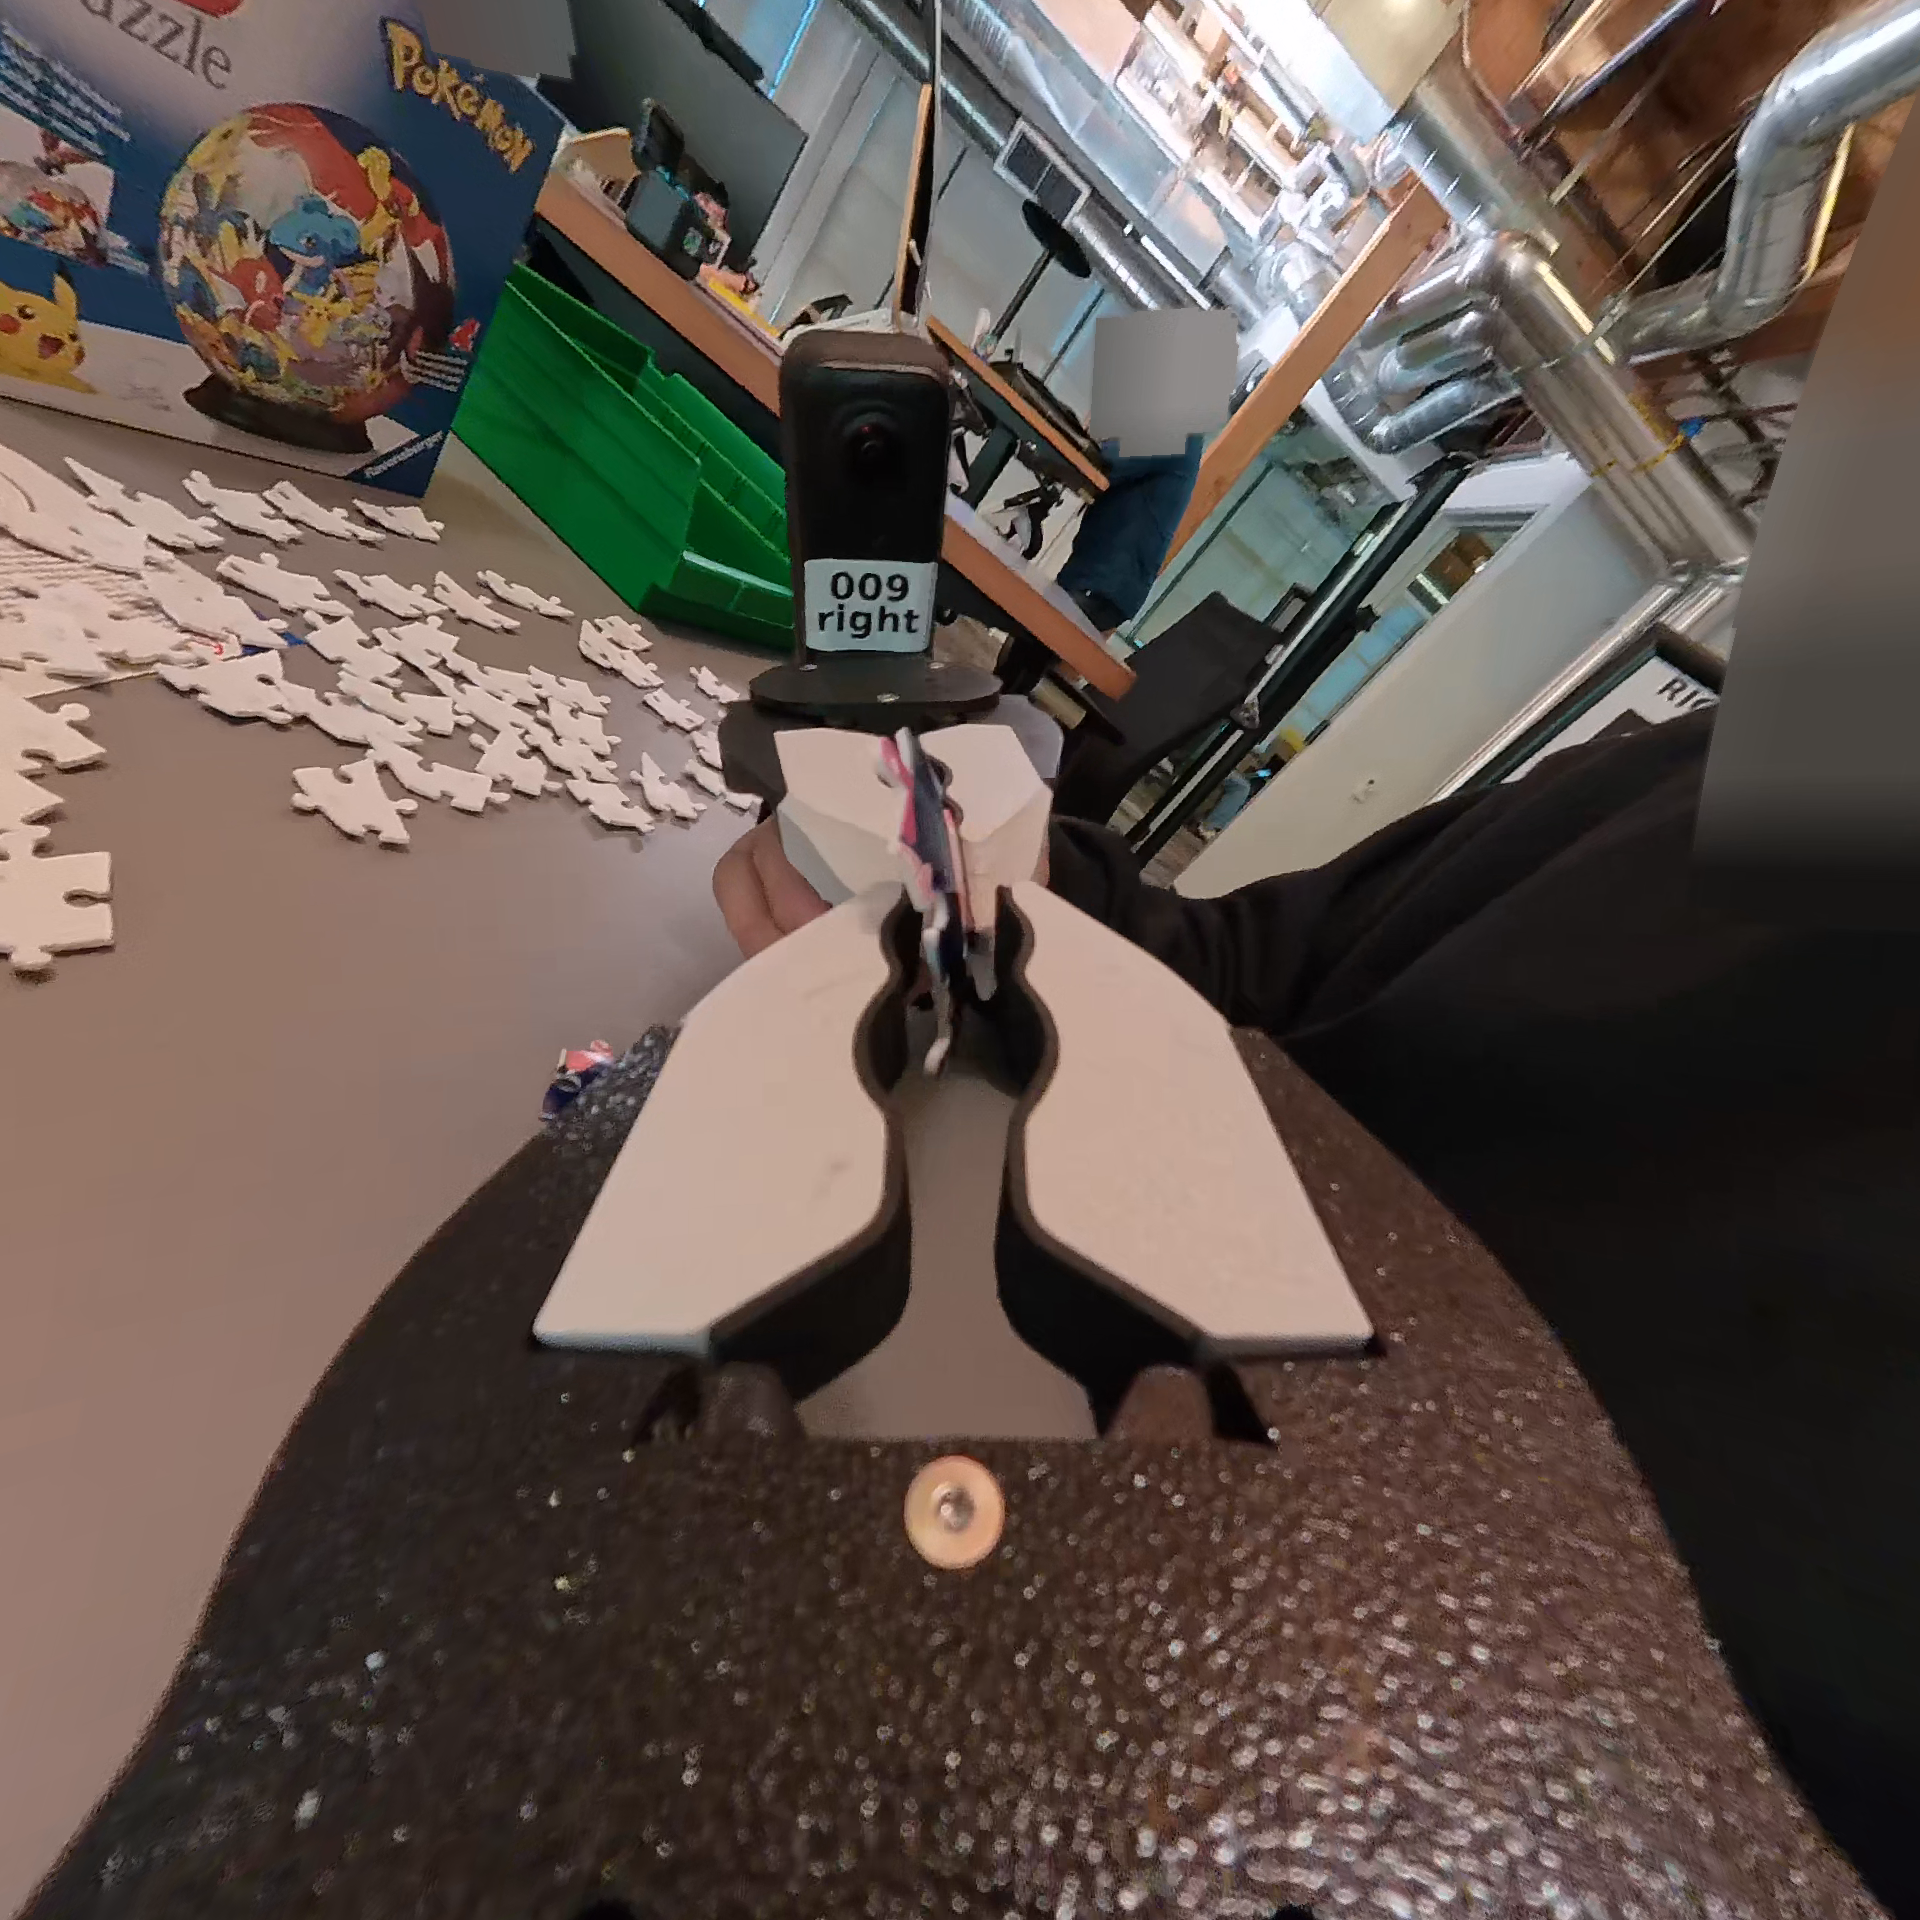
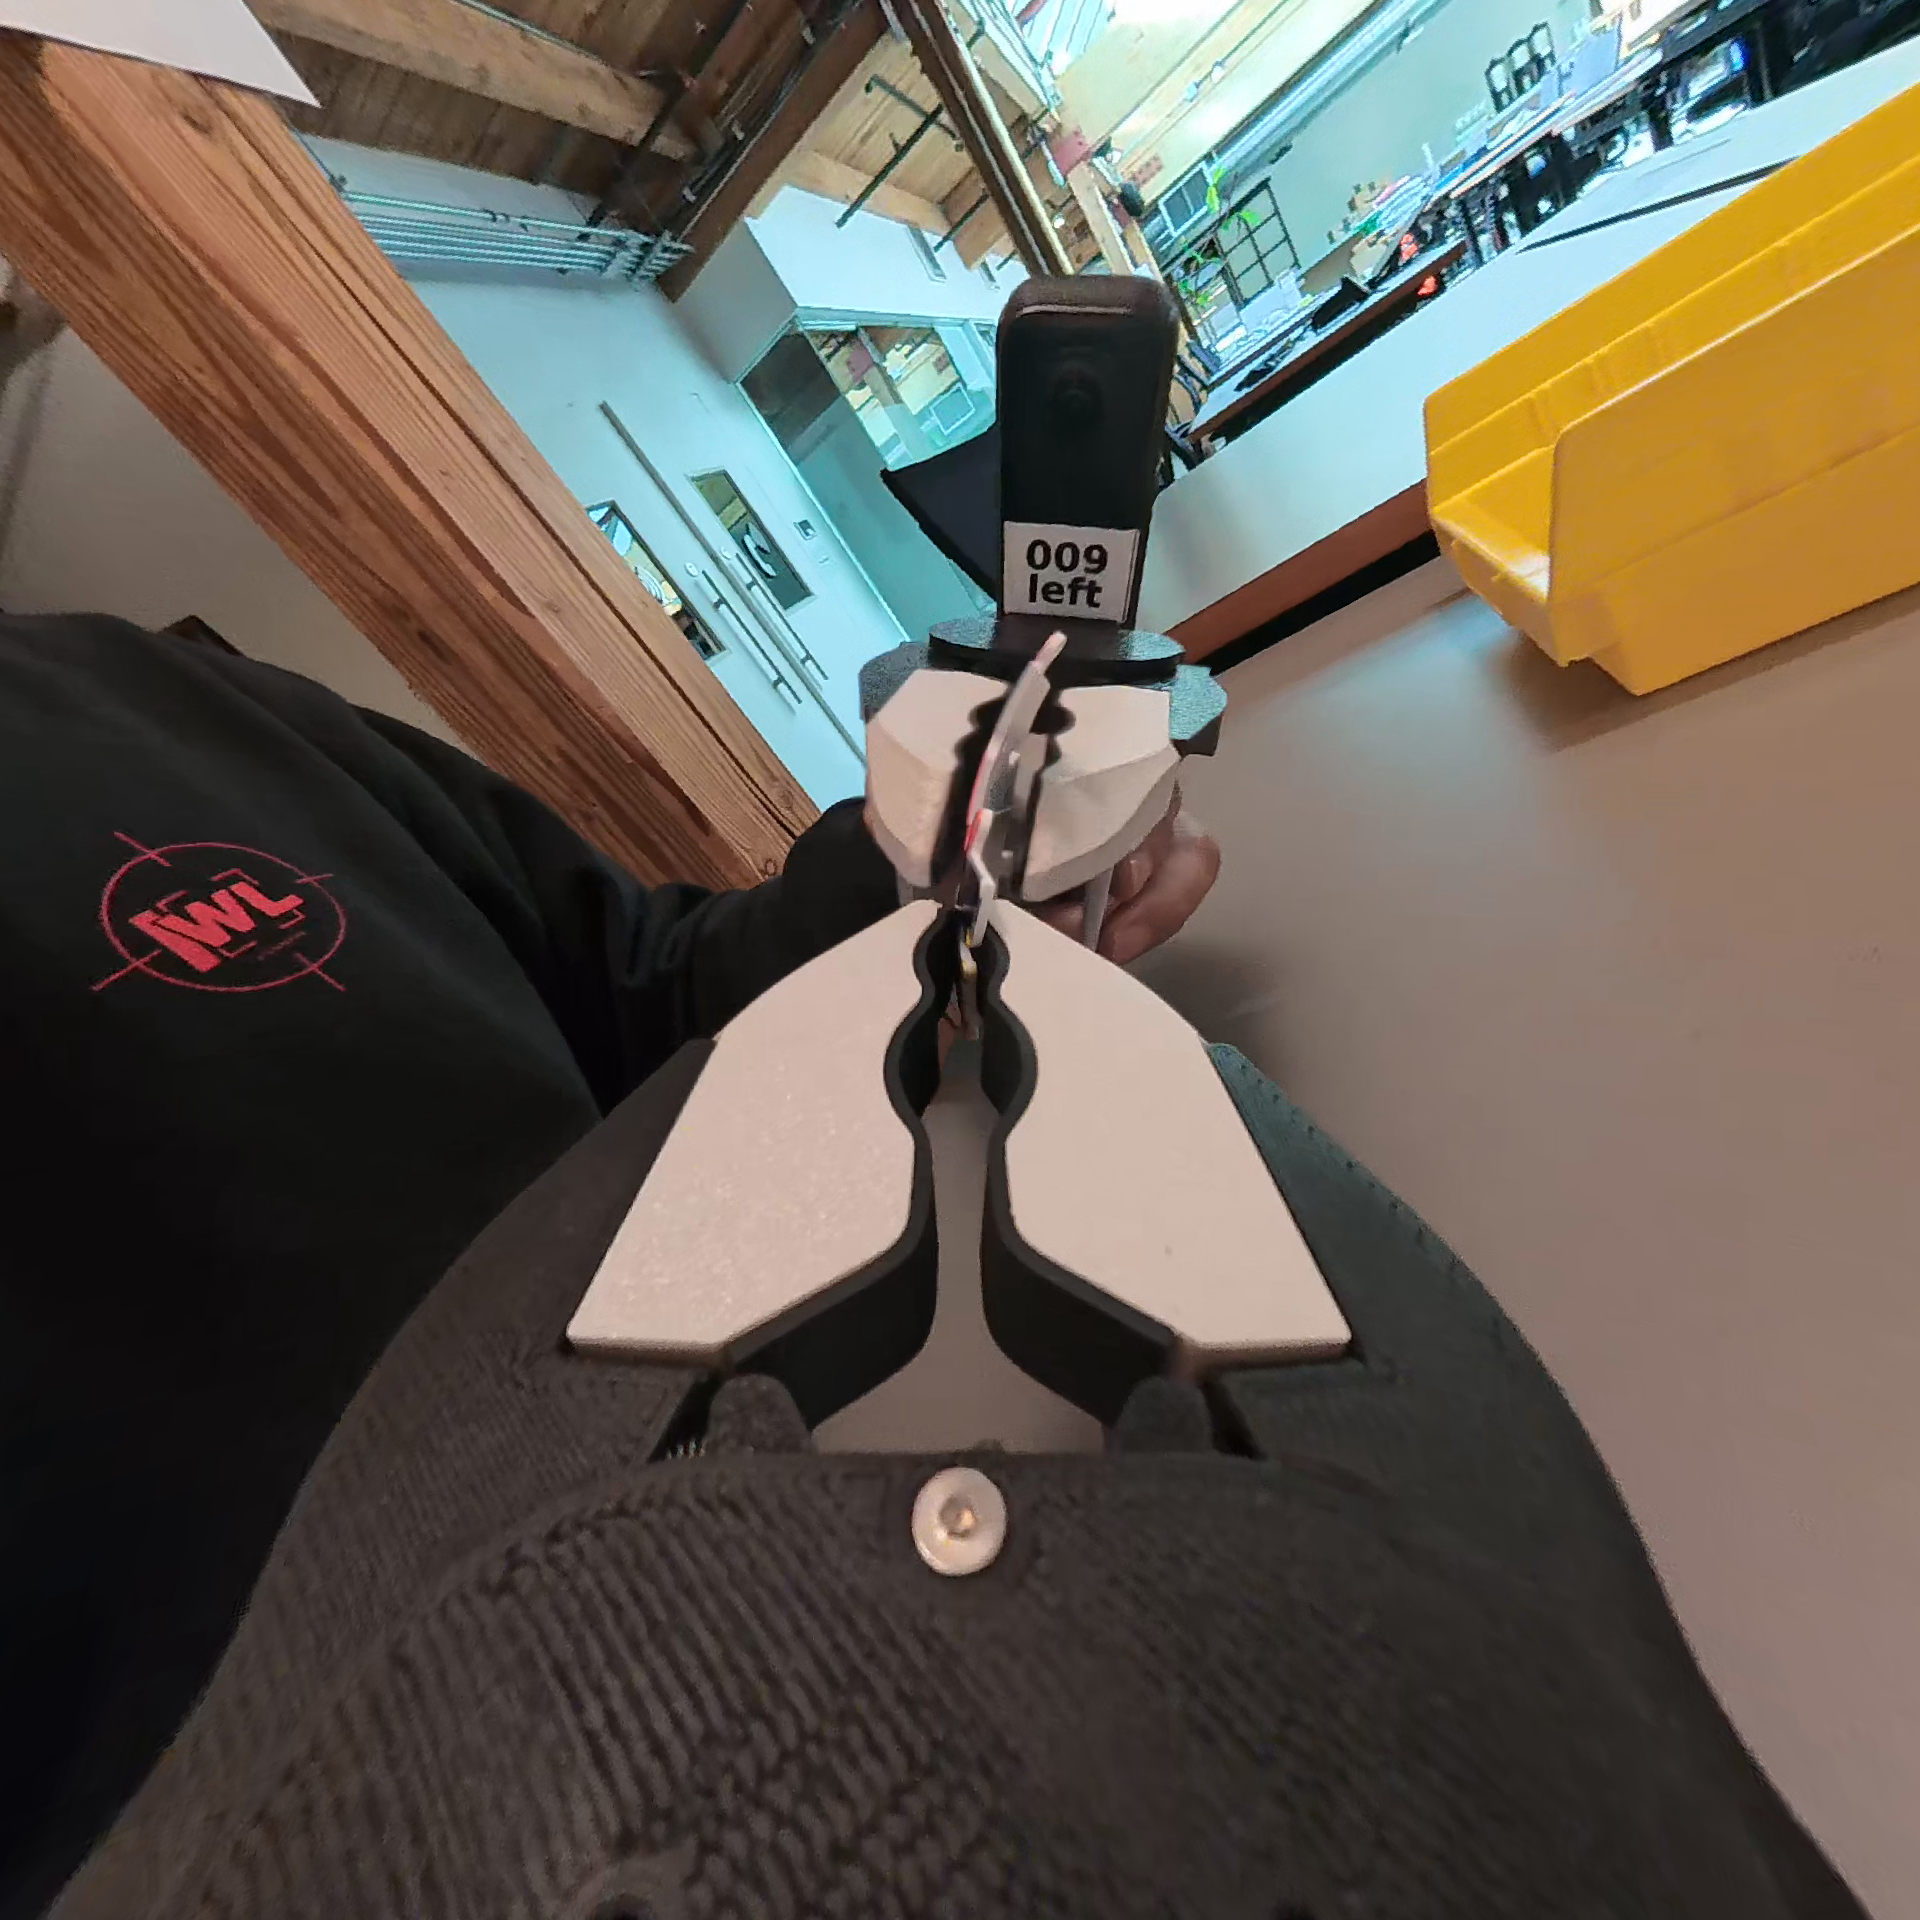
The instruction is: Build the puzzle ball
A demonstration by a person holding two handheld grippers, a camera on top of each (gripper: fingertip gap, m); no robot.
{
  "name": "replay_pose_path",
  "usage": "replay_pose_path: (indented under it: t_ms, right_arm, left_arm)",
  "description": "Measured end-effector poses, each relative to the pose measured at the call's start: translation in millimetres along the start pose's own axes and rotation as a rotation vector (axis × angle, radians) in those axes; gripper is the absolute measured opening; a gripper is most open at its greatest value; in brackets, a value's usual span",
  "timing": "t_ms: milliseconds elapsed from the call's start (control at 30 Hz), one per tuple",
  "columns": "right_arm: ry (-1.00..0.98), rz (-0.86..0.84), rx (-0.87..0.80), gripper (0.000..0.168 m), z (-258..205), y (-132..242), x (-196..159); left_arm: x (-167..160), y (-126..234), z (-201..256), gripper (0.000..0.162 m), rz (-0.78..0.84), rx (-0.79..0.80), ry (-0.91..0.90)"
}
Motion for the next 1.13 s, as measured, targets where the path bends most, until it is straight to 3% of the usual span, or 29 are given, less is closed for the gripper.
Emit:
replay_pose_path:
  t_ms: [133, 367, 400, 500, 567, 667, 733, 800, 900, 1133]
  right_arm:
    - [0.029, -0.044, -0.043, 0.003, 0.5, -2.3, -2.3]
    - [0.046, -0.044, -0.056, 0.003, -1.0, -3.6, -2.3]
    - [0.052, -0.042, -0.062, 0.006, -0.8, -3.2, -2.0]
    - [0.055, -0.069, -0.089, 0.039, 0.3, 2.8, -2.5]
    - [0.091, -0.129, -0.137, 0.050, 0.4, 14.3, -4.0]
    - [0.140, -0.216, -0.388, 0.039, 15.4, 44.9, -6.2]
    - [0.066, -0.342, -0.523, 0.045, 32.1, 62.5, -17.9]
    - [-0.036, -0.486, -0.511, 0.048, 38.3, 67.1, -31.3]
    - [-0.010, -0.661, -0.527, 0.048, 43.1, 63.4, -43.8]
    - [0.351, -0.867, -0.442, 0.054, 55.7, 38.2, -51.3]
  left_arm:
    - [-0.7, -1.9, 0.4, 0.003, -0.027, 0.024, -0.016]
    - [-1.7, -1.0, 1.3, 0.001, -0.036, -0.002, -0.011]
    - [-1.4, -0.6, 0.9, 0.001, -0.032, 0.000, -0.012]
    - [0.5, 3.0, 0.5, 0.001, -0.008, -0.015, -0.006]
    - [0.0, 7.1, -2.0, 0.001, -0.008, -0.001, -0.004]
    - [-5.9, 13.1, -8.1, 0.001, -0.055, 0.055, -0.013]
    - [-11.4, 15.5, -12.5, 0.001, -0.093, 0.086, -0.022]
    - [-15.6, 16.1, -14.9, 0.001, -0.113, 0.079, -0.024]
    - [-22.5, 14.8, -19.7, 0.001, -0.146, 0.065, -0.009]
    - [-41.9, 6.1, -20.2, 0.001, -0.247, -0.050, 0.015]
Point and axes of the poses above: each gripper's, where its closed fingertips meet, y back along the fingers, x out of its top, z = x × y across the jaws, the point moved 6 cm from there along y, back along the fingers, and after that the axes turned 12 degrees about -z, right-handed, at the moved point
